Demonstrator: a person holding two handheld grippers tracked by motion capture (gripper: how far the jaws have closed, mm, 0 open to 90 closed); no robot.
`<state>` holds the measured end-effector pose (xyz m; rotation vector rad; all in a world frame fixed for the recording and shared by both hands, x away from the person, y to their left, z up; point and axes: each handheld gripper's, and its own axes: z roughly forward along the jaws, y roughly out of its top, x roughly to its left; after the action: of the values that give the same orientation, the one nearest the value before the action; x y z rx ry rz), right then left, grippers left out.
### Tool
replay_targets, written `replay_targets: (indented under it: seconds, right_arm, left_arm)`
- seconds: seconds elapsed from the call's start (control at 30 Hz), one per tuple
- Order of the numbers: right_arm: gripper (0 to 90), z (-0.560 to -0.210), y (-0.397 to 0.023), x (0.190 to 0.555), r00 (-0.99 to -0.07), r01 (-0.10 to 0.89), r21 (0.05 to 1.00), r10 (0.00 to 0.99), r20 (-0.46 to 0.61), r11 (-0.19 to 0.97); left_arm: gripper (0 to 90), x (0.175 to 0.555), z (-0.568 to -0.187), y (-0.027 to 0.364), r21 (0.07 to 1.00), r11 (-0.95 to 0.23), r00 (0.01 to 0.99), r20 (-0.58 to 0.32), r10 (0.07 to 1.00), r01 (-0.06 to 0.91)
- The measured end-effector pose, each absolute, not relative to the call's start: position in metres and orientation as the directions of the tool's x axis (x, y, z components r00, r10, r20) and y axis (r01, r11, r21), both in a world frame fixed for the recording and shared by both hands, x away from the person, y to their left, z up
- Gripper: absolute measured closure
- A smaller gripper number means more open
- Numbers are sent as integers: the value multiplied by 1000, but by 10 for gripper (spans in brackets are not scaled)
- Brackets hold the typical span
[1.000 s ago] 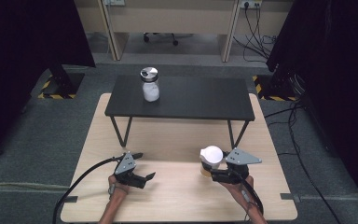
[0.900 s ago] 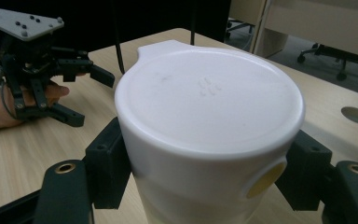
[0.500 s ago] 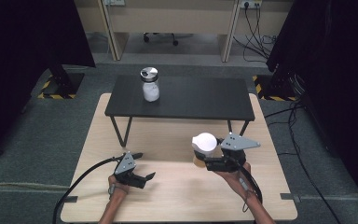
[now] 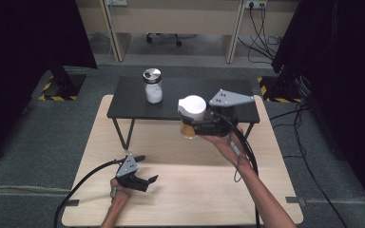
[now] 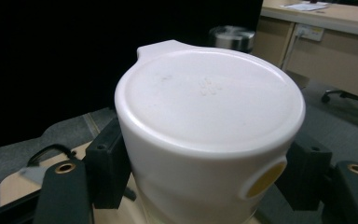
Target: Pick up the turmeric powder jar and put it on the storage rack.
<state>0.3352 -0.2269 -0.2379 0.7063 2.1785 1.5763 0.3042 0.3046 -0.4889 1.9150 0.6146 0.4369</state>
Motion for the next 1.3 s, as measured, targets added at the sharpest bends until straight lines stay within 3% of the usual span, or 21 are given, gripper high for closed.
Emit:
replay_targets:
  seconds: [0.27,0.67,1.3]
  right_arm:
    - [306,-212,-198,370,-763,208,946,646,-3,249]
    - [306,-214,-163,426,-633,307,929,774,35,208]
    - [306,-218,-148,445,-593,345,907,805,10,242]
  left_arm:
    - [42,305,-489,305,916,-332,799,22,601,224]
    - [42,306,-490,306,917,-334,803,27,596,217]
    - [42,305,-490,306,918,-335,803,30,595,214]
